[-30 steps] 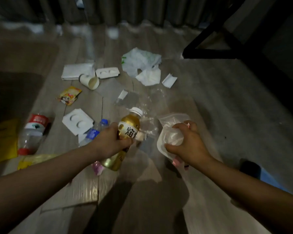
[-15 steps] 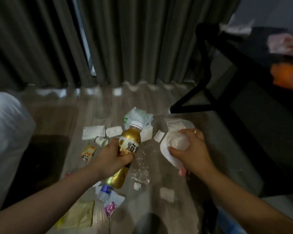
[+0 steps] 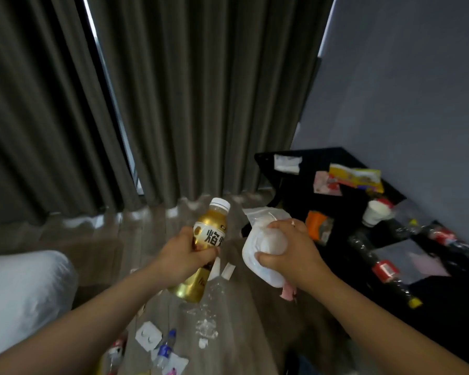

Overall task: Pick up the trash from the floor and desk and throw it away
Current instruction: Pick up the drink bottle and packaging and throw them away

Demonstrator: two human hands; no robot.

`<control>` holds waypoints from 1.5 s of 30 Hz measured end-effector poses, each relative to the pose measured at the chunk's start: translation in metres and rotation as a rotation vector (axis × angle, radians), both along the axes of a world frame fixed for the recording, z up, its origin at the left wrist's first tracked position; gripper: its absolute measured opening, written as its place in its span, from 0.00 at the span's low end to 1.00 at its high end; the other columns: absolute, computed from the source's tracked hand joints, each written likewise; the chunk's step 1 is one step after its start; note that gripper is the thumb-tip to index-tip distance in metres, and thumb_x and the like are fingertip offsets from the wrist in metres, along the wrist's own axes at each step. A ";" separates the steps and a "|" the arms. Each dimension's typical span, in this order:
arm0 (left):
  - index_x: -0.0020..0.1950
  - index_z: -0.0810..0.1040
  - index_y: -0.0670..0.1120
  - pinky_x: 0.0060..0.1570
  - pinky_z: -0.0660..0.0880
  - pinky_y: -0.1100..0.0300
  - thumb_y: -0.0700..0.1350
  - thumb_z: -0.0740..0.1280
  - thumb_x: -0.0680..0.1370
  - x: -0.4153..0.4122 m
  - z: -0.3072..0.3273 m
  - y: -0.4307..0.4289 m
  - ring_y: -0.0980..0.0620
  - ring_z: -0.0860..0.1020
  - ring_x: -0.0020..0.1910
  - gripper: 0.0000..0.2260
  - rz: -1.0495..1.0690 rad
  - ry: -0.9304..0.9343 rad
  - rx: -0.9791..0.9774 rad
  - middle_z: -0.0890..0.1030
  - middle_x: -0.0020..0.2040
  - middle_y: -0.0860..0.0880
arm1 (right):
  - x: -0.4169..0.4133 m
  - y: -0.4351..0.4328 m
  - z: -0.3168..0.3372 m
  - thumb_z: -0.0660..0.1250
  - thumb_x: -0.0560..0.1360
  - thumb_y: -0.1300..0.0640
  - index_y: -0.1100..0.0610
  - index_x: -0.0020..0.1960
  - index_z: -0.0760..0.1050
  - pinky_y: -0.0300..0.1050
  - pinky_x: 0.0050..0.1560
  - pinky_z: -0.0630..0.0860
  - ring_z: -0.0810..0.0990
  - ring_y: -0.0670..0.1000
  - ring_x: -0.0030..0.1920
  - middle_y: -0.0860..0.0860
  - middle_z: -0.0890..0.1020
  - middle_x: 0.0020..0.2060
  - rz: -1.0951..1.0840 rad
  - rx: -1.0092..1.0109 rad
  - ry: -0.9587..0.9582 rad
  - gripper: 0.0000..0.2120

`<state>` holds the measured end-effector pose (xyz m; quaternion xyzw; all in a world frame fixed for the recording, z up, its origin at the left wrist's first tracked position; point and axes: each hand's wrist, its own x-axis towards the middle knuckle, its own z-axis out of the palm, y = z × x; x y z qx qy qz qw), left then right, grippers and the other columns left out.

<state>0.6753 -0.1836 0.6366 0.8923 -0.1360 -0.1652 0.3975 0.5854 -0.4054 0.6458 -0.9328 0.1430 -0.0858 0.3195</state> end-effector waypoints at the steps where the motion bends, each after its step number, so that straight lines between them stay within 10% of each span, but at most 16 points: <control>1: 0.53 0.69 0.53 0.34 0.71 0.64 0.58 0.71 0.70 -0.005 0.019 -0.002 0.59 0.77 0.40 0.18 -0.002 -0.024 -0.019 0.78 0.44 0.55 | -0.007 0.000 0.021 0.73 0.61 0.43 0.41 0.62 0.68 0.25 0.38 0.62 0.67 0.34 0.42 0.42 0.61 0.60 -0.015 0.002 -0.016 0.31; 10: 0.48 0.69 0.54 0.34 0.71 0.62 0.58 0.71 0.70 -0.056 0.117 -0.005 0.58 0.78 0.41 0.14 -0.197 -0.154 -0.228 0.78 0.44 0.54 | -0.108 0.022 0.125 0.75 0.61 0.43 0.36 0.58 0.65 0.30 0.44 0.64 0.66 0.44 0.58 0.41 0.61 0.66 -0.249 -0.013 -0.216 0.30; 21: 0.50 0.69 0.55 0.35 0.69 0.63 0.58 0.70 0.70 -0.188 0.129 -0.071 0.58 0.77 0.43 0.15 -0.738 -0.011 -0.341 0.77 0.47 0.55 | -0.320 0.073 0.144 0.76 0.62 0.48 0.43 0.54 0.73 0.26 0.37 0.68 0.73 0.36 0.49 0.46 0.71 0.58 -0.888 0.031 -0.249 0.22; 45: 0.48 0.71 0.55 0.34 0.67 0.66 0.57 0.72 0.69 -0.823 0.132 -0.036 0.62 0.76 0.42 0.14 -1.700 0.234 -0.361 0.78 0.45 0.55 | -0.901 0.329 0.152 0.75 0.64 0.50 0.46 0.61 0.72 0.37 0.48 0.66 0.69 0.43 0.50 0.47 0.66 0.64 -1.995 -0.036 -0.263 0.27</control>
